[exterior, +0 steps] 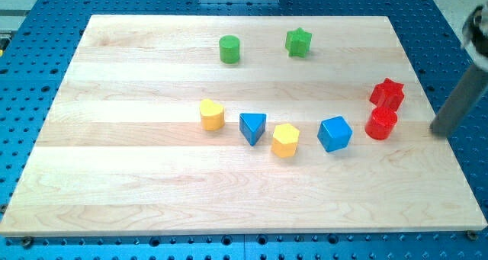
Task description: Push the hexagon into the triangle
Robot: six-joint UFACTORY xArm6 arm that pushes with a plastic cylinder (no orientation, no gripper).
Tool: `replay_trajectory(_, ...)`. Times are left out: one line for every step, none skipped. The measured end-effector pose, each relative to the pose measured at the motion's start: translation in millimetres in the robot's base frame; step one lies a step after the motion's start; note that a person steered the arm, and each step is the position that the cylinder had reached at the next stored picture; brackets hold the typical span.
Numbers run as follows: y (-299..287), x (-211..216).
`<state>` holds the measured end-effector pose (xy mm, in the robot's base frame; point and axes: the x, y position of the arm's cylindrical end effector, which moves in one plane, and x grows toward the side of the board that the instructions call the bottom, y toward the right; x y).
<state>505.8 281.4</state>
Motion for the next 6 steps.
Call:
replay_trajectory(-116.5, 15.3)
replay_trajectory(-237.2, 15.3)
replay_trajectory(-308.5, 15.3)
replay_trajectory(-326.7, 1.9)
replay_trajectory(-317.0, -20.5)
replay_trajectory(-292.2, -22.9)
